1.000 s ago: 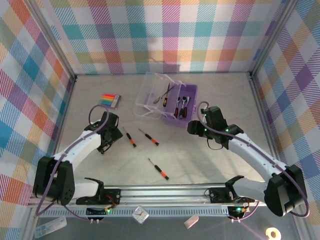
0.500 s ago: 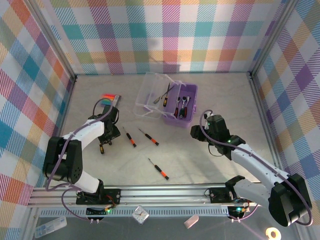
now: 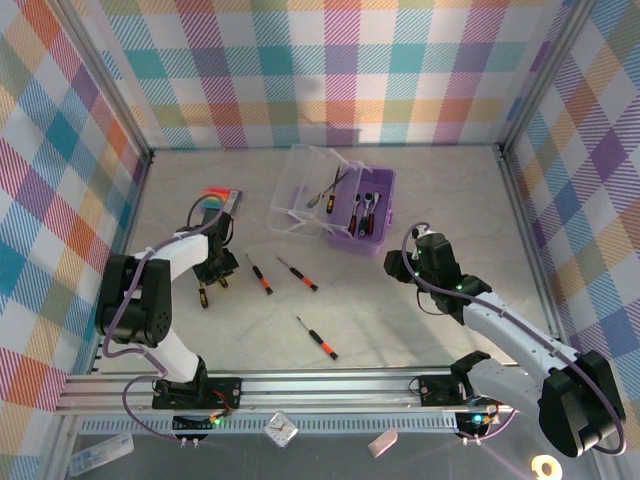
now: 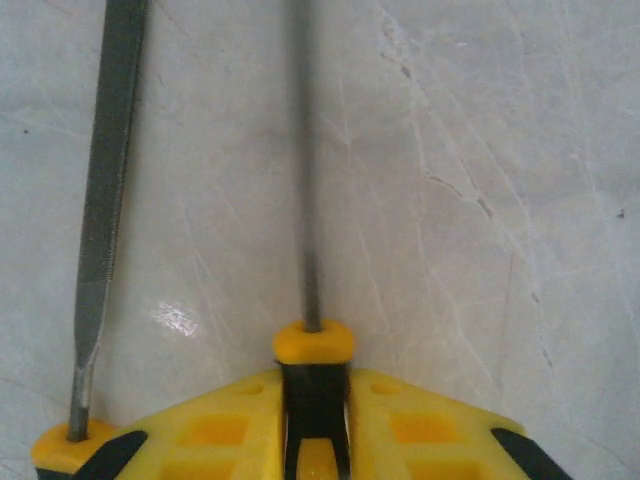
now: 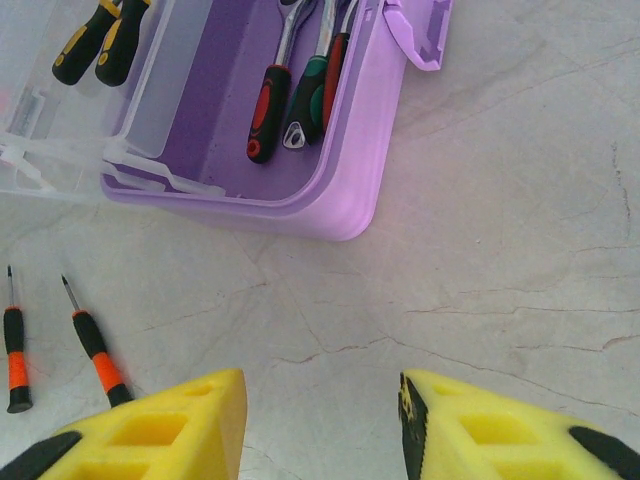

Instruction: Pack the tool kit

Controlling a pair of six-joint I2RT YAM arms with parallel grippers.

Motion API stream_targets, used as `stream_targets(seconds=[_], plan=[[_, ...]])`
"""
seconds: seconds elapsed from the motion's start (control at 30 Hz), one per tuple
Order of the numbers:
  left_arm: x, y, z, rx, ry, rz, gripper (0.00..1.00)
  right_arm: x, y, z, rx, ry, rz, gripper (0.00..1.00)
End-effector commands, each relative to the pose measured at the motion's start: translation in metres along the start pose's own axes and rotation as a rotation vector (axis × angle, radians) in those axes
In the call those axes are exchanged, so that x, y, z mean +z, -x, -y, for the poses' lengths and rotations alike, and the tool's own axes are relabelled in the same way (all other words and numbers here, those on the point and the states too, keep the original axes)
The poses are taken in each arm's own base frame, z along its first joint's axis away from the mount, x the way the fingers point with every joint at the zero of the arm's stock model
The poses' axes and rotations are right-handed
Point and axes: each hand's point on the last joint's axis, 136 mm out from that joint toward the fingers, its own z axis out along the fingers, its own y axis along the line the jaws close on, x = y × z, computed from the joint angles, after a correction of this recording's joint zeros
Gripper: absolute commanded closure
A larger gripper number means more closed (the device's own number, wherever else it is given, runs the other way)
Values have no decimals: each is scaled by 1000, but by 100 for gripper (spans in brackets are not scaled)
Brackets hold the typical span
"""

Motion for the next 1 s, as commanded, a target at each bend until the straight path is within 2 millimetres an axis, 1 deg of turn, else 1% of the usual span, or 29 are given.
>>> stream_targets(seconds=[0.0,0.1,0.17,0.3,0.4,0.5,0.6,0.67,0.7,0.73,0.8,0.87,0.97], plan=[[11,-6,1,21,-2,-37,84,-1,6,0,9,-4,33,55],[8,-6,3,29,-16,-37,87,-1,7,2,12,-11,38,55],[3,-7,7,35,-38,-29,87,-1,7,2,12,-14,38,55],[-17,-3,15,67,-53,19,87,1,6,3,16,-18,34,56],[-42,4,26,106,-60,74,87,2,4,5,18,-27,33,56],[-80,15,41,159,-74,168,87,3,4,13,28,-63,47,56],[-125,23,71,260,-92,270,87,1,6,15,31,-75,61,56],[-154,24,102,356,-115,321,87,0,8,18,36,-86,73,56],[-162,23,116,403,-120,334,87,-1,7,20,39,-95,75,56],[-174,21,135,458,-133,349,87,-1,8,21,41,-101,80,56],[-188,13,172,557,-157,378,87,-2,8,23,49,-108,86,55],[-197,4,208,649,-186,395,87,-3,9,25,56,-113,93,55],[-200,-7,254,727,-245,377,87,-4,9,26,58,-117,101,56]])
